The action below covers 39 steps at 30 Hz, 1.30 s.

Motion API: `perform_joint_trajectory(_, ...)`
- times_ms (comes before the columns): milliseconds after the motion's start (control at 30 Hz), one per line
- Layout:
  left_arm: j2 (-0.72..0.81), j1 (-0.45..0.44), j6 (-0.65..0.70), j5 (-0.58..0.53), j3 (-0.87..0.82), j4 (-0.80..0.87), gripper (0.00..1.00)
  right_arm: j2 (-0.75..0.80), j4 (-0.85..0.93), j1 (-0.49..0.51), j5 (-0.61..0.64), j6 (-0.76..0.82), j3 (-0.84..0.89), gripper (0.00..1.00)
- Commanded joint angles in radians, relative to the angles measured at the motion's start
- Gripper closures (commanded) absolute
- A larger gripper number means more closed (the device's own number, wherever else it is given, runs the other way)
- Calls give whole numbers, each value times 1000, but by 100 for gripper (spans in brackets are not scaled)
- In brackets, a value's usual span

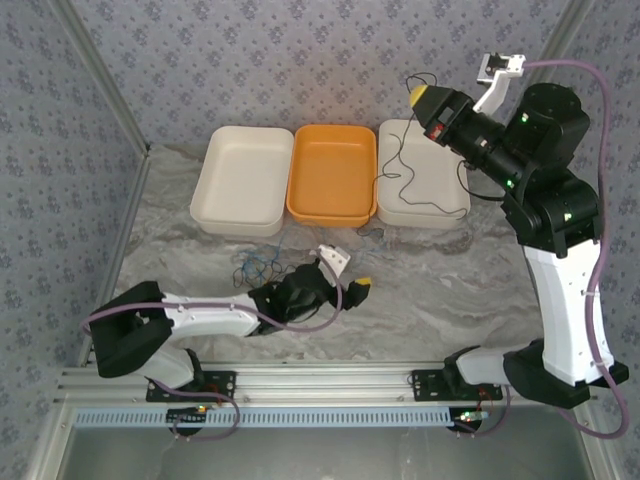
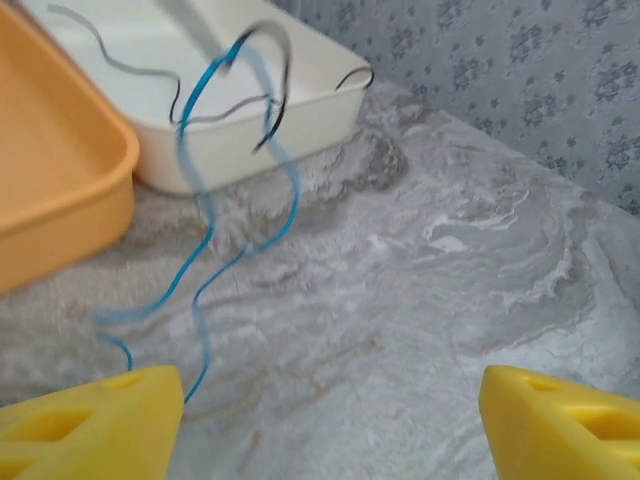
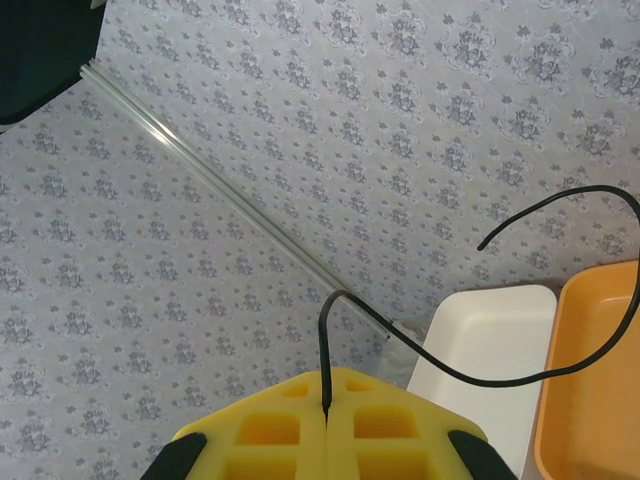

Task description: Untangle the cables

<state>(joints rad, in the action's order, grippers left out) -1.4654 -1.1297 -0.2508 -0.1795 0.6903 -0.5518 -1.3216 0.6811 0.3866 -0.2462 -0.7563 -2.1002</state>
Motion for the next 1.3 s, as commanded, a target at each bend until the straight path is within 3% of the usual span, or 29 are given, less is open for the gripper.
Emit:
perform_joint_trajectory(0,46,33,172,110,50,46,11,-20,17,-17,-74,-20,-45,100)
perform_joint_trajectory(133,102,97,229,125,27,62,11,-31,10,-19,-112,-38,-49,100)
perform_joint_trajectory(167,116,107,254,131,10,45,1,-34,8,-18,-123,-42,-49,100)
perform_joint_trajectory(267,152,124,309,121,-18,45,1,-43,-3,-20,-157,-56,-49,100)
perform_joint_trajectory(433,142,152,355,247,6,120,1,-51,-15,-19,-199,-72,-45,100)
perform_joint_trajectory(867,0,208,263,450,77,33,1,-34,-28,-18,-246,-87,-46,100)
perform_joint_trajectory(1133,-90,209,253,406,137,-1,1,-20,-57,-14,-258,-102,-21,100)
perform_joint_trajectory(1200,-116,209,253,406,151,-9,4,-17,-66,-13,-259,-106,-16,100)
perform_joint_trajectory(1233,-125,210,249,405,157,-16,9,-16,-66,-12,-260,-106,-15,100)
perform_joint_trajectory(1267,-131,212,243,407,162,-17,22,-14,-66,-12,-259,-106,-13,100)
